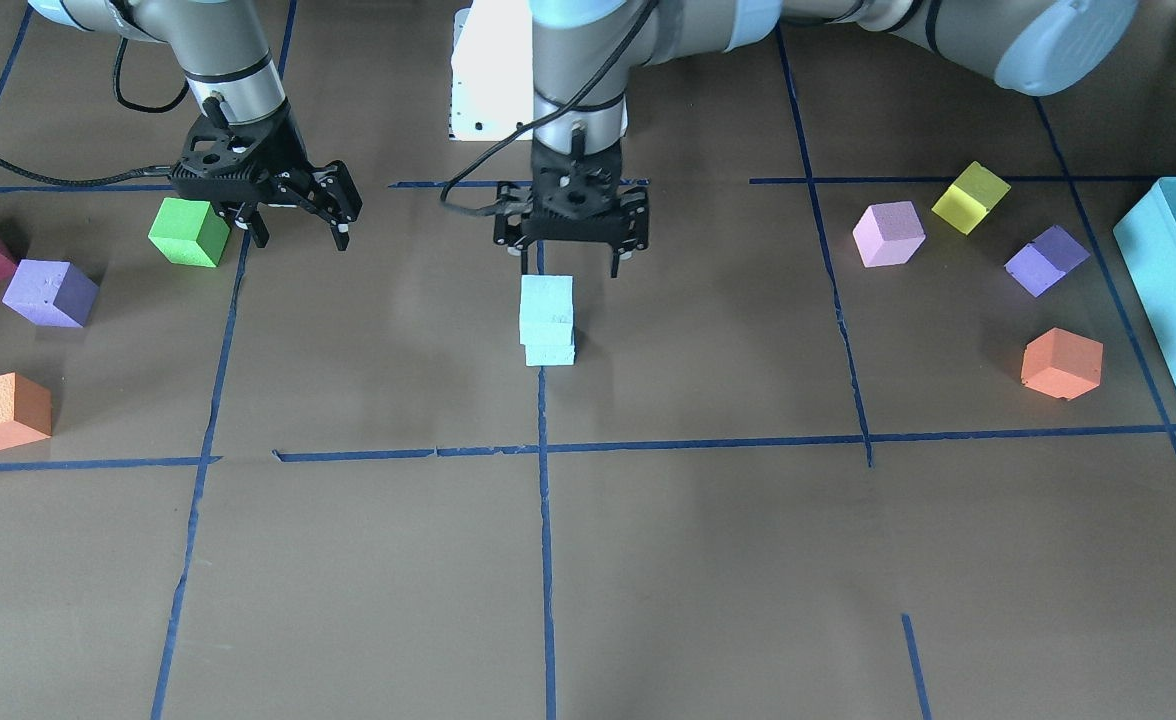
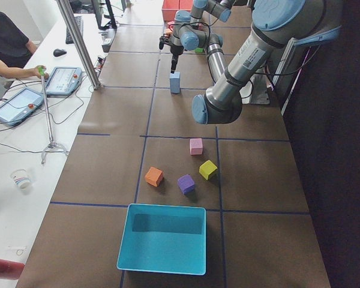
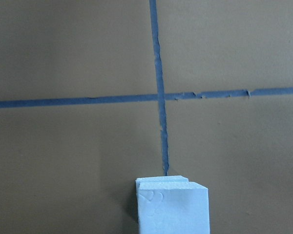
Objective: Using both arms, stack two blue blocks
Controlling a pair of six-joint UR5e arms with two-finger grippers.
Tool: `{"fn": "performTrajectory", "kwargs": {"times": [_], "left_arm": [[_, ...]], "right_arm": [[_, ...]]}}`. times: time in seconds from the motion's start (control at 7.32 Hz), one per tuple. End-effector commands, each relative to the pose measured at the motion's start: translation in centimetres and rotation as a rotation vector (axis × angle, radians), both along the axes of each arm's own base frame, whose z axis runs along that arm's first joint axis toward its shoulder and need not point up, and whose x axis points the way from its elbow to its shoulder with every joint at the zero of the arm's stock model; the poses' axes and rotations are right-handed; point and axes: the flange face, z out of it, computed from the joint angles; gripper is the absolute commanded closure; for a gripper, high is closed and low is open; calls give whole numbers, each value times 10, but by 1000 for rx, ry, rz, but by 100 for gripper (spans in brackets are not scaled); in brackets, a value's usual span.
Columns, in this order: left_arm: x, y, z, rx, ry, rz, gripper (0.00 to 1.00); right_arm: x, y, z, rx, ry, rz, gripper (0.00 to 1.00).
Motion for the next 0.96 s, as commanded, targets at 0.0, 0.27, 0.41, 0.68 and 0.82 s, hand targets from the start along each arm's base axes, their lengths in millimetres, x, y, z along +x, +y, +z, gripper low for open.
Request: {"fn": "performTrajectory", "kwargs": {"times": [0.0,0.27,0.41,0.68,0.82], "left_arm": [[-96,2,59,47,-16,40,0],[-212,-20,151,89,-81,169,0],[-283,-34,215,130,-134,253,0],[-384,-52,301,171,-215,338,0],[-428,-72,340,175,-193,380,0]], "right_arm": [[14,-8,3,10,6,-10,0],[94,-36,27,-13,0,-85,0],[151,-56,44,3,-5,-135,0],[264,-67,110,29,4,-225,0],[319,-72,154,41,-10,-254,0]]}}
